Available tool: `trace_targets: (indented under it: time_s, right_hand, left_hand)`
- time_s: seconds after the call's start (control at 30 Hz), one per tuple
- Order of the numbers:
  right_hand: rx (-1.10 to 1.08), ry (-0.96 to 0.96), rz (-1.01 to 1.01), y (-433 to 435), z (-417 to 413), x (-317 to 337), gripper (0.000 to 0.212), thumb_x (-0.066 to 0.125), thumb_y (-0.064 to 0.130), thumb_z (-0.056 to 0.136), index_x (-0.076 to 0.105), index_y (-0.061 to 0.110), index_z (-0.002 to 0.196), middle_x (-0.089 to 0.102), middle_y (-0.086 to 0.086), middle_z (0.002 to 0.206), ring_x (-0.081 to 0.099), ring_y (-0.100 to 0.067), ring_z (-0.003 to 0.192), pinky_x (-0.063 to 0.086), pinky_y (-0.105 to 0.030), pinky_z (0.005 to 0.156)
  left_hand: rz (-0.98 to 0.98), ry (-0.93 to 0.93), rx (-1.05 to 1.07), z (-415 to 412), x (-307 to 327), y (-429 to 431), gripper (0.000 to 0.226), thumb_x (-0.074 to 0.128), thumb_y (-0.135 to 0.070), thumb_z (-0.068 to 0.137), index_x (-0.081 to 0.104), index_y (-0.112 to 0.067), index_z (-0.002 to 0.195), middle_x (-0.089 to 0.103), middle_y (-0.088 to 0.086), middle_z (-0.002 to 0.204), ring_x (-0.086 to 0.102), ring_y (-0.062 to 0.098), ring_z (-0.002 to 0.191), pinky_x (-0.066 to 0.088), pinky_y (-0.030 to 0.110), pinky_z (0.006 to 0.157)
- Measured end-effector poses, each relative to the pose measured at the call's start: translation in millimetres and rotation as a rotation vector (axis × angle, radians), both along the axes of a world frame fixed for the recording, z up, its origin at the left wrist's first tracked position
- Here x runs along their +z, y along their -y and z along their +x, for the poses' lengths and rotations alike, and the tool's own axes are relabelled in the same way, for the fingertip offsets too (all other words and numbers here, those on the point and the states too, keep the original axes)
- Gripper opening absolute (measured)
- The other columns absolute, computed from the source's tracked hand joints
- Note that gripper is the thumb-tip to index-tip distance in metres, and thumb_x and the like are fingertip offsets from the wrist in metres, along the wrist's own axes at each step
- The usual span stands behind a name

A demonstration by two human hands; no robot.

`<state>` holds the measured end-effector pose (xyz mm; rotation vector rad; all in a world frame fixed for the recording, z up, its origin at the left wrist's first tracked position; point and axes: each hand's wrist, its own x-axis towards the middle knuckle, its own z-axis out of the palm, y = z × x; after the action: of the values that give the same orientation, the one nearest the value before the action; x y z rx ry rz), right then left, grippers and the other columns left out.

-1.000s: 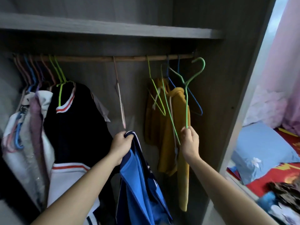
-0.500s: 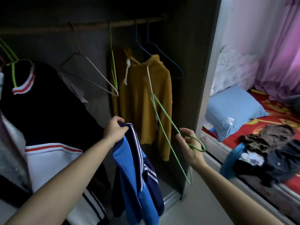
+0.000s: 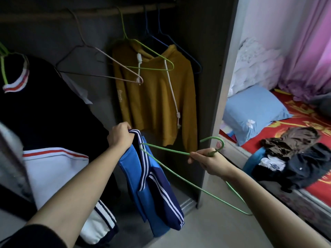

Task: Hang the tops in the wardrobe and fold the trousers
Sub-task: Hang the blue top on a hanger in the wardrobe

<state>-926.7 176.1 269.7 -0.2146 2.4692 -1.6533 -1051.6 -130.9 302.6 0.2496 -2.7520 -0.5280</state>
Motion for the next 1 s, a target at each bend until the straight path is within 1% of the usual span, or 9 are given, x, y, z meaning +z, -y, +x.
trace_targets:
  time_s: [0.2, 0.43, 0.5, 0.57, 0.63, 0.7, 0.8, 0.87, 1.0]
  right_hand:
    - [-0.005, -0.051, -0.037, 24.0, -6.2, 2.3, 0.036, 0.049, 0.043, 0.102, 0.075, 0.022, 0.087, 0.048, 0.012, 0.048, 0.043, -0.001, 0.044, 0.032, -0.01, 0.044]
    - [-0.197, 0.018, -0.045, 79.4, -28.9, -3.5, 0.038, 0.047, 0.039, 0.103, 0.073, 0.016, 0.086, 0.045, 0.014, 0.04, 0.04, -0.001, 0.037, 0.03, -0.016, 0.043]
    - [-0.269, 0.042, -0.282, 83.2, -34.0, 9.7, 0.038, 0.048, 0.036, 0.102, 0.073, 0.015, 0.082, 0.042, 0.011, 0.041, 0.035, -0.003, 0.037, 0.027, -0.02, 0.039]
    - [-0.299, -0.002, -0.423, 81.2, -38.8, 27.0, 0.039, 0.048, 0.03, 0.101, 0.073, 0.015, 0.076, 0.035, 0.006, 0.043, 0.028, -0.01, 0.037, 0.019, -0.023, 0.042]
    - [-0.262, -0.043, -0.471, 78.7, -40.0, 42.0, 0.039, 0.048, 0.026, 0.101, 0.073, 0.015, 0.073, 0.028, -0.001, 0.048, 0.022, -0.014, 0.041, 0.016, -0.026, 0.045]
    - [-0.193, -0.047, -0.504, 75.3, -40.9, 51.2, 0.035, 0.048, 0.023, 0.1, 0.075, 0.012, 0.08, 0.024, -0.001, 0.053, 0.019, -0.015, 0.047, 0.016, -0.025, 0.046]
    - [-0.143, -0.092, -0.488, 63.4, -42.0, 58.5, 0.024, 0.056, 0.021, 0.098, 0.071, 0.003, 0.103, 0.032, -0.004, 0.058, 0.027, -0.016, 0.049, 0.023, -0.026, 0.047]
    - [-0.156, -0.18, -0.435, 50.4, -42.0, 58.8, 0.025, 0.059, 0.025, 0.098, 0.065, 0.01, 0.116, 0.05, -0.007, 0.066, 0.046, -0.022, 0.054, 0.04, -0.033, 0.049]
    - [-0.21, -0.328, -0.115, 17.0, -38.9, 37.9, 0.04, 0.041, 0.041, 0.104, 0.063, 0.008, 0.105, 0.064, -0.012, 0.081, 0.062, -0.021, 0.07, 0.051, -0.037, 0.065]
  left_hand:
    - [0.097, 0.014, -0.086, 7.9, 7.2, -16.7, 0.008, 0.069, -0.021, 0.076, 0.063, -0.026, 0.074, 0.068, -0.004, 0.083, 0.063, 0.025, 0.082, 0.049, 0.029, 0.068]
    - [0.655, 0.141, -0.3, 18.3, 22.2, -55.1, 0.031, 0.067, 0.0, 0.071, 0.067, -0.017, 0.096, 0.066, 0.003, 0.097, 0.065, 0.022, 0.096, 0.052, 0.028, 0.08]
    - [0.506, 0.089, -0.371, 18.3, 31.0, -51.7, 0.037, 0.067, -0.007, 0.072, 0.066, -0.018, 0.107, 0.067, 0.003, 0.103, 0.063, 0.022, 0.1, 0.052, 0.031, 0.089]
    - [0.158, -0.043, -0.447, 17.4, 39.9, -41.2, 0.042, 0.067, -0.021, 0.077, 0.065, -0.021, 0.119, 0.063, 0.003, 0.114, 0.057, 0.025, 0.109, 0.047, 0.035, 0.096]
    - [-0.166, -0.199, -0.498, 13.8, 47.2, -29.5, 0.038, 0.061, -0.037, 0.083, 0.064, -0.03, 0.12, 0.05, 0.005, 0.121, 0.044, 0.029, 0.117, 0.036, 0.041, 0.101]
    - [-0.294, -0.192, -0.541, 6.4, 55.1, -21.9, 0.034, 0.05, -0.046, 0.085, 0.062, -0.032, 0.113, 0.049, 0.004, 0.122, 0.038, 0.029, 0.123, 0.025, 0.045, 0.104]
    - [-0.222, 0.029, -0.616, -1.5, 61.1, -16.7, 0.027, 0.044, -0.046, 0.093, 0.058, -0.026, 0.105, 0.059, 0.0, 0.106, 0.046, 0.028, 0.111, 0.03, 0.039, 0.094]
    - [-0.148, 0.106, -0.621, 0.0, 58.4, -15.0, 0.022, 0.049, -0.044, 0.095, 0.057, -0.023, 0.099, 0.06, 0.001, 0.102, 0.046, 0.029, 0.106, 0.031, 0.036, 0.083]
    - [0.006, 0.044, -0.499, 3.4, 57.1, -14.4, 0.028, 0.05, -0.046, 0.095, 0.054, -0.02, 0.085, 0.054, -0.008, 0.075, 0.052, 0.03, 0.095, 0.034, 0.038, 0.081]
